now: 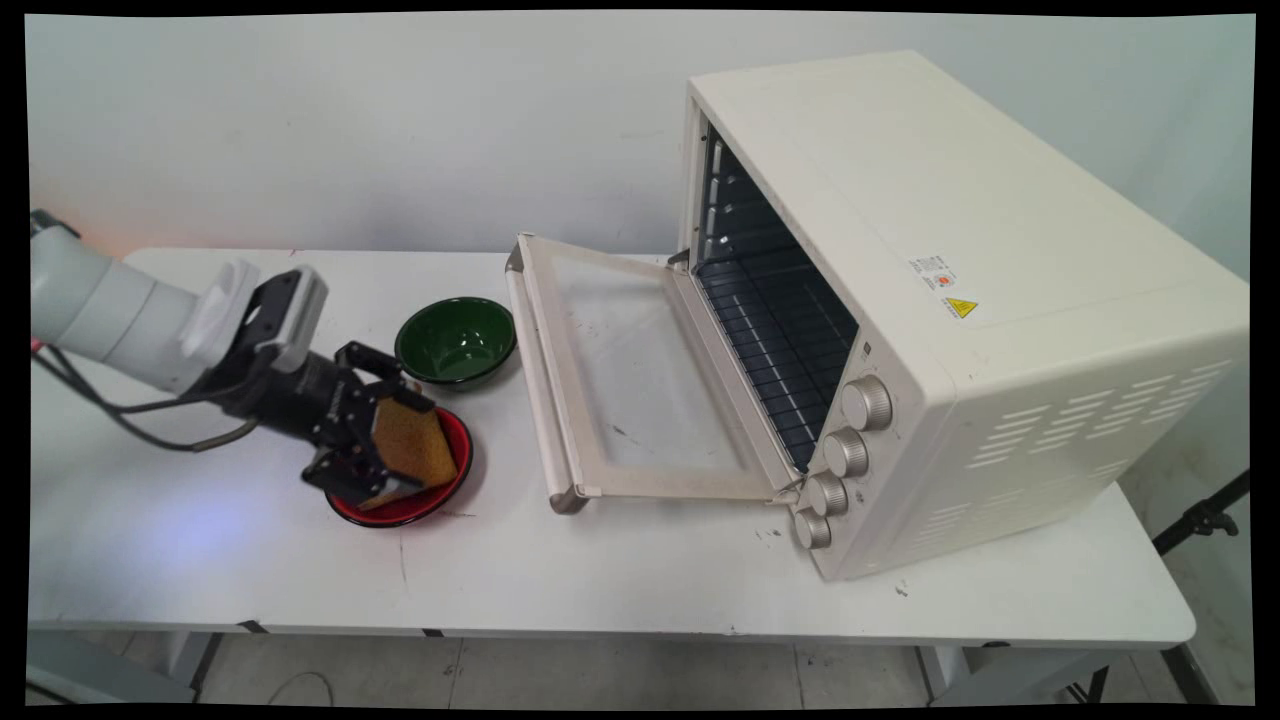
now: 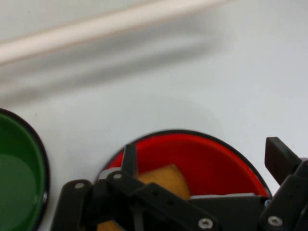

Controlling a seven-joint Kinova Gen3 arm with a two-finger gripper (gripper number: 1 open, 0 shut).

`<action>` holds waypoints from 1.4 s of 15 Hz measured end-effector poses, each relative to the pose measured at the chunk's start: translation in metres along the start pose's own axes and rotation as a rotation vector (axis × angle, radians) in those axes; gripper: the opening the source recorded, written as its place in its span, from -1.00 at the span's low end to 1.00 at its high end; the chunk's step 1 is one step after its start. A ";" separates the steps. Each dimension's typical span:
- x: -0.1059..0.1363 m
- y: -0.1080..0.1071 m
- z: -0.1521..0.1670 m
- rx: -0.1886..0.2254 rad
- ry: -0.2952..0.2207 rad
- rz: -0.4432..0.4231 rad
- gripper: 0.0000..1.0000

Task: Close the oven

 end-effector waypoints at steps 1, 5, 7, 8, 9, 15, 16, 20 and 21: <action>0.004 -0.004 0.004 0.010 0.005 -0.012 1.00; 0.014 -0.016 0.018 0.032 0.016 -0.043 1.00; 0.017 -0.021 0.026 0.039 0.019 -0.055 1.00; 0.019 -0.024 0.032 0.042 0.020 -0.060 -1.00; 0.021 -0.027 0.038 0.046 0.022 -0.066 -1.00; 0.028 -0.043 0.074 0.071 0.015 -0.098 -1.00; 0.029 -0.045 0.080 0.075 0.015 -0.108 -1.00; 0.034 -0.054 0.098 0.087 0.022 -0.149 -1.00; 0.035 -0.055 0.101 0.089 0.024 -0.154 -1.00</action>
